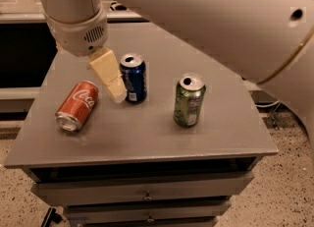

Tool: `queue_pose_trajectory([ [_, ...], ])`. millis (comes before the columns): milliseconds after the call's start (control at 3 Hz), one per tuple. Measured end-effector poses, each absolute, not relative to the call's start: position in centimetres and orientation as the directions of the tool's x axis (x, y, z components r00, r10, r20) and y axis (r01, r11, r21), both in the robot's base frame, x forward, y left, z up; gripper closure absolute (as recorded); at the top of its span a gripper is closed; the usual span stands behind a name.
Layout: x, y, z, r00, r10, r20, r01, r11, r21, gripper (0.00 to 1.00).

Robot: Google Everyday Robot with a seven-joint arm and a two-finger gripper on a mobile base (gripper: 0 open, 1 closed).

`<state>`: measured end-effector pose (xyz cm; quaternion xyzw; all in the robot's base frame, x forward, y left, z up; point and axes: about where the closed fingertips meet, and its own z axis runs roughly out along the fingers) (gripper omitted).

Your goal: Place coke can upright

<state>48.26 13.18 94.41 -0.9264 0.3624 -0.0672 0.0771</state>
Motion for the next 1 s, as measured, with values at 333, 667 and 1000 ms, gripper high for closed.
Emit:
queue_pose_trajectory([
  [333,48.8,14.0,92.6,0.722,-0.689,0.063,-0.672,-0.72,-0.176,0.0],
  [667,49.0,14.3,90.6,0.701,-0.71,0.072,-0.695,-0.702,-0.157,0.0],
  [1000,49.1,14.6,89.5,0.7,-0.709,0.082,-0.696,-0.704,-0.142,0.0],
])
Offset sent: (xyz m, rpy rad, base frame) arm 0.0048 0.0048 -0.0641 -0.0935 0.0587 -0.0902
